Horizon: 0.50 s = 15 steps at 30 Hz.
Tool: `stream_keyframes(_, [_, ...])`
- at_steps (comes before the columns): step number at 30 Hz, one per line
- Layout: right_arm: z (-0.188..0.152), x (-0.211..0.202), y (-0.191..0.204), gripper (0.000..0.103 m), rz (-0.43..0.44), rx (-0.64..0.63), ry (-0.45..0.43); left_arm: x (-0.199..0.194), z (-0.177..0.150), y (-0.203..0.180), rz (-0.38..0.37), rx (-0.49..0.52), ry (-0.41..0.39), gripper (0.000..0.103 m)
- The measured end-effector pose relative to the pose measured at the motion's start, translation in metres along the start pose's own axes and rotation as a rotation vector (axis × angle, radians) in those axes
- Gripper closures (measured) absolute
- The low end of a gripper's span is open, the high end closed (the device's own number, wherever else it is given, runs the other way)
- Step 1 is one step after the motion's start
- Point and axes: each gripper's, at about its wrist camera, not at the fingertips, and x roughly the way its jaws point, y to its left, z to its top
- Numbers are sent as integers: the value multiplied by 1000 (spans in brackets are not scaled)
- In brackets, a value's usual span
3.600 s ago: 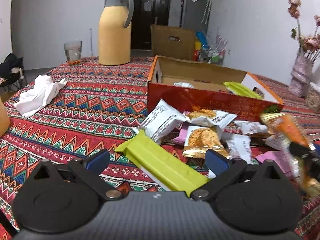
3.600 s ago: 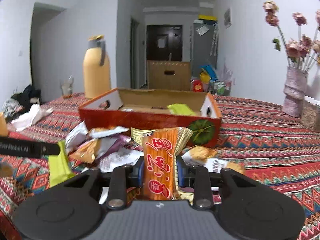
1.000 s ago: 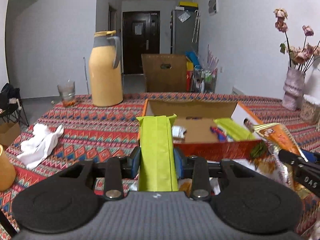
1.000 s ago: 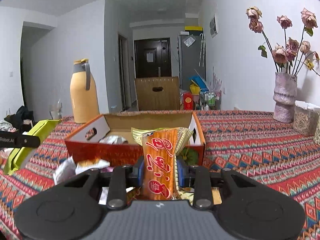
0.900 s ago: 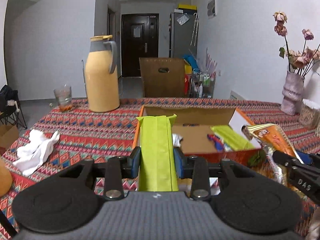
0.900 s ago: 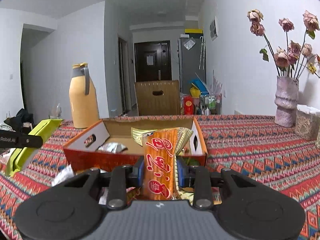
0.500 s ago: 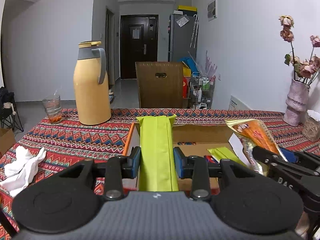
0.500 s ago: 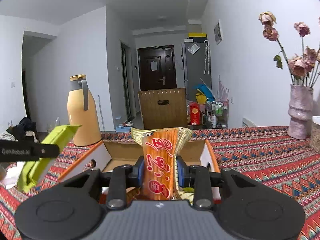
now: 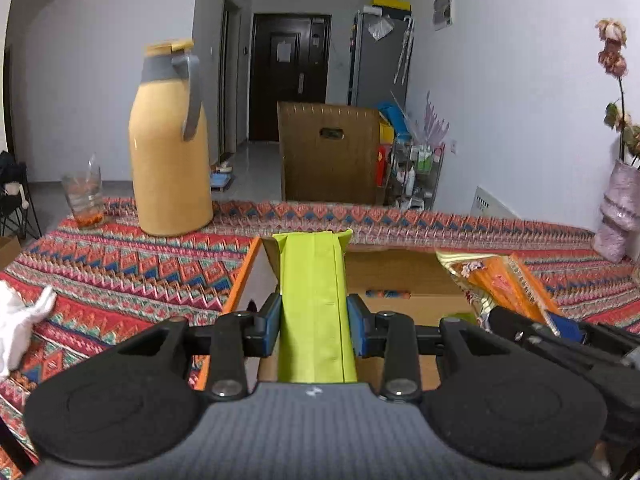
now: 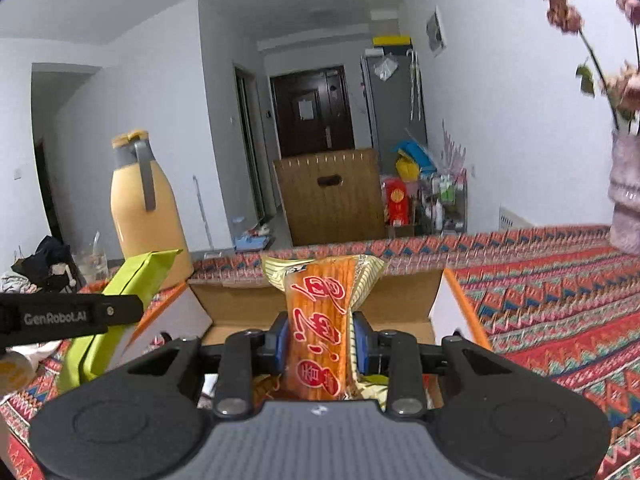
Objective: Organize snacks
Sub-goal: 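Release the orange wafer pack and green bar into the box with both grippers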
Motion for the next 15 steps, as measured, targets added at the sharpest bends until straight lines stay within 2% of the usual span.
stream_keyframes(4, [-5, 14, -3, 72, 0, 10, 42, 14, -6, 6, -5, -11, 45, 68])
stream_keyframes(9, [-12, 22, 1, 71, -7, -2, 69, 11, -10, 5, -10, -16, 34, 67])
stream_keyframes(10, [-13, 23, 1, 69, -13, -3, 74, 9, -10, 6, -11, -18, 24, 64])
stream_keyframes(11, [-13, 23, 1, 67, -17, -6, 79, 7, -10, 7, -16, -22, 16, 53])
stream_keyframes(12, [-14, 23, 1, 59, -21, -6, 83, 4, -9, 8, -17, -29, 5, 47])
stream_keyframes(13, [-15, 21, 2, 51, -26, -7, 86, 2, -9, 9, -15, -32, -7, 34])
stream_keyframes(14, [-16, 20, 2, 47, -33, -10, 86, 0, -8, 9, -9, -35, -18, 20])
stream_keyframes(15, [-16, 18, 2, 42, -39, -12, 80, -1, -7, 10, -6, -42, -28, 13])
